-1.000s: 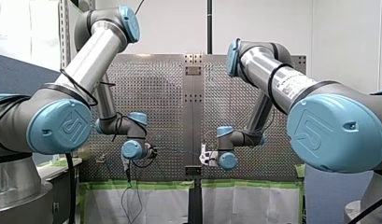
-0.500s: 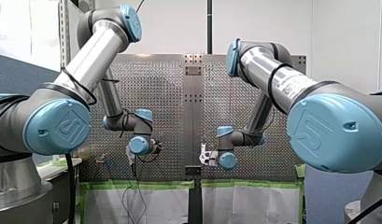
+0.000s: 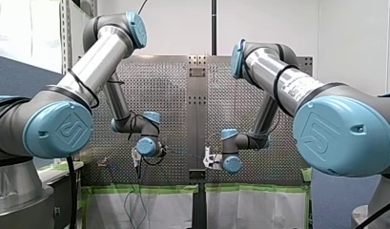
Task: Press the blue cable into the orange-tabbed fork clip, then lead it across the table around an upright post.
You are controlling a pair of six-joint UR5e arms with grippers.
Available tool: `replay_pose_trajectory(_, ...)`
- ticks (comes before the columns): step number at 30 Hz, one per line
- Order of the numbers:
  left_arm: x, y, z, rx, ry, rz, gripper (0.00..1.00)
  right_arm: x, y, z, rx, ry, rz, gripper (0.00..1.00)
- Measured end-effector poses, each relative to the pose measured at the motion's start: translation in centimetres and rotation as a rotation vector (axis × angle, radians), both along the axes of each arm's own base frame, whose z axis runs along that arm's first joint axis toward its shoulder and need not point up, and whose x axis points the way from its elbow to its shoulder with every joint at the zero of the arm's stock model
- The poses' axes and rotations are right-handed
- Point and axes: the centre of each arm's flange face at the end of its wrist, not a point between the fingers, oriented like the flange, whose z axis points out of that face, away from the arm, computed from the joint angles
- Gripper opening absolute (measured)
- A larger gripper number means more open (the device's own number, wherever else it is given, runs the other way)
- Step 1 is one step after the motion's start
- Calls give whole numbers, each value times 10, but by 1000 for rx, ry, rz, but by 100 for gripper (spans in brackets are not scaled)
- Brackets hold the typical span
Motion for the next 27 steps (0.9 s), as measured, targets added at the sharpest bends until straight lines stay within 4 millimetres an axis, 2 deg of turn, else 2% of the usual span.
replay_pose_trajectory(6,1,0,1,1,-6,4,100,0,0,0,0,-1,-1,0)
replay_pose_trajectory(8,1,0,1,6,-8,6,86,0,-1,0,-1,-1,-1,0)
replay_pose_trajectory(9,1,0,1,11,-10,7,86,0,-1,0,-1,-1,-1,0)
replay_pose_trajectory(11,2,1,1,24,-16,13,71,0,-1,0,-1,-1,-1,0)
replay_pose_trajectory(12,3,2,1,30,-18,16,71,0,-1,1,-1,-1,-1,0)
replay_pose_trajectory(13,3,2,2,40,-23,20,64,0,-1,1,-1,-1,-1,0)
replay_pose_trajectory(14,3,3,2,48,-25,22,44,0,-1,1,-1,-1,0,0)
replay_pose_trajectory(15,4,3,2,55,-28,24,44,0,-1,1,-1,-1,0,0)
replay_pose_trajectory(17,4,4,3,71,-34,31,20,1,0,1,-1,-1,0,0)
replay_pose_trajectory(18,5,5,3,79,-37,34,20,1,0,1,0,-1,1,0)
replay_pose_trajectory(20,5,5,3,98,-41,40,0,1,1,0,3,1,2,0)
replay_pose_trajectory(27,5,5,3,135,-45,37,0,1,2,-1,7,6,3,0)
